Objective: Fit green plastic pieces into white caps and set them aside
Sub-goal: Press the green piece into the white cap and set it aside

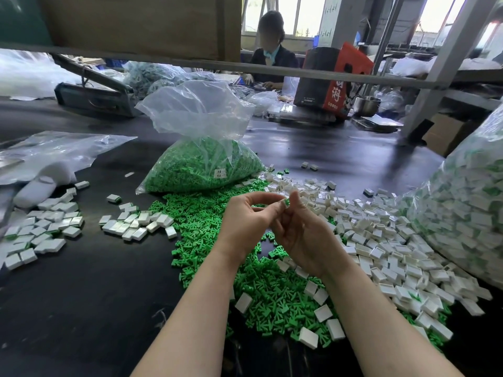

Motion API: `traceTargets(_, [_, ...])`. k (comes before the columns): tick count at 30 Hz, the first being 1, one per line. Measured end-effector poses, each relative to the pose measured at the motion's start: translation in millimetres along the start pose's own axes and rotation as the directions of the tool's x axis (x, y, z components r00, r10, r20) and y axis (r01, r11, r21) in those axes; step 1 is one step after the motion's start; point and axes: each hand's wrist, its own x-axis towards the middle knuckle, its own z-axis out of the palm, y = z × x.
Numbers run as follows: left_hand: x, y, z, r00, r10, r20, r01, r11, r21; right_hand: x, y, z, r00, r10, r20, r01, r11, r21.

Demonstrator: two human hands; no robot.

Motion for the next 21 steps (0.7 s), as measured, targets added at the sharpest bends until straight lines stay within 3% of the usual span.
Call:
traceTargets(4, [0.3,-1.8,-0.5,0.999,0.037,-0.011,-0.035,0.995,0.098,0.9,0.8,-1.0,1.0,0.014,-0.013,-0.015,1.0,-0.017])
traceTargets(21, [0.8,-1.9,4.6,0.997,0.028,-0.077,-0.016,0.987,0.16,0.1,2.6,-3.0,1.0,-0.008,0.012,0.01,0.978,-0.21])
